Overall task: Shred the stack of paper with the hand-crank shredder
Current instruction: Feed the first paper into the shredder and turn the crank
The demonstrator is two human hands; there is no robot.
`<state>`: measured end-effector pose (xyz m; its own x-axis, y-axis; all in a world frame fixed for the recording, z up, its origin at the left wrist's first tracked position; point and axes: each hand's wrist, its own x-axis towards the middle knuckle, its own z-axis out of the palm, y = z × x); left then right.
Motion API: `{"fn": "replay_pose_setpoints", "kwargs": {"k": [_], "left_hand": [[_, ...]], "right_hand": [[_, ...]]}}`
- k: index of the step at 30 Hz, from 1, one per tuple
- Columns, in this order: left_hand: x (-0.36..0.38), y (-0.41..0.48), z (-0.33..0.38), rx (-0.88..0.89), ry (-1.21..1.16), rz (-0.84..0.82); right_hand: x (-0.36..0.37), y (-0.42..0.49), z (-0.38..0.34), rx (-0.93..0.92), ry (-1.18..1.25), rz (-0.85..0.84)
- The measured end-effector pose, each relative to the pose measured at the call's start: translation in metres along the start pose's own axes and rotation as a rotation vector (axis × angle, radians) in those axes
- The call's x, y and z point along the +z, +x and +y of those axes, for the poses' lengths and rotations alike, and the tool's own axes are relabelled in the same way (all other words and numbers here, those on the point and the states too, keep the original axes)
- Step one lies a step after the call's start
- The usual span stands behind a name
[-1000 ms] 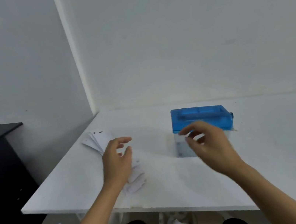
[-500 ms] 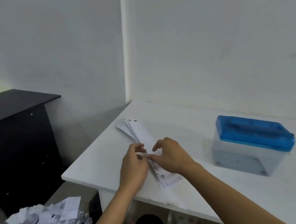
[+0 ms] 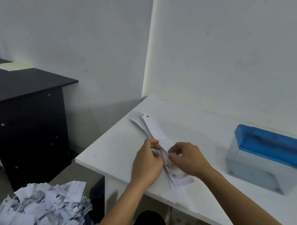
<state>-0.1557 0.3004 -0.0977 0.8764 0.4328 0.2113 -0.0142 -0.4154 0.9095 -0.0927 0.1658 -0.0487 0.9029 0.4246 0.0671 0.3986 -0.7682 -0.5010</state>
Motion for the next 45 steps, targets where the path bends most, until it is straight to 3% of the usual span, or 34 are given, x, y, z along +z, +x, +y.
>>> {"fn": "replay_pose_setpoints", "kwargs": {"k": [8, 11, 16, 18, 20, 23, 25, 30, 35, 45], "left_hand": [[0.002, -0.001, 0.0, -0.001, -0.013, 0.006], [-0.001, 0.001, 0.005, -0.028, -0.109, 0.054], [-0.003, 0.018, 0.049, 0.007, -0.215, 0.292], [-0.003, 0.023, 0.076, -0.02, -0.211, 0.18], [0.002, 0.025, 0.104, -0.017, -0.11, -0.06], [0.015, 0.023, 0.132, -0.002, -0.229, -0.247], [0.03, 0.022, 0.145, 0.079, -0.247, -0.266], [0.062, 0.03, 0.183, 0.21, -0.175, -0.23], [0.106, 0.039, 0.212, 0.288, -0.101, -0.288], [0.158, 0.049, 0.195, 0.248, -0.036, -0.308]], "right_hand": [[-0.003, -0.001, -0.004, 0.045, 0.01, 0.122], [-0.019, -0.005, -0.003, 0.103, 0.182, 0.225], [-0.067, -0.008, 0.0, 0.136, 0.665, 0.312], [-0.08, -0.011, -0.001, 0.143, 0.801, 0.292], [-0.091, -0.016, 0.002, 0.133, 0.888, 0.272], [-0.108, -0.025, 0.01, 0.097, 0.926, 0.277], [-0.128, -0.034, 0.023, 0.071, 0.899, 0.321], [-0.17, -0.046, 0.055, 0.021, 0.458, 0.453], [-0.202, -0.052, 0.087, 0.066, 0.307, 0.567], [-0.2, -0.048, 0.14, 0.148, 0.105, 0.483]]}}
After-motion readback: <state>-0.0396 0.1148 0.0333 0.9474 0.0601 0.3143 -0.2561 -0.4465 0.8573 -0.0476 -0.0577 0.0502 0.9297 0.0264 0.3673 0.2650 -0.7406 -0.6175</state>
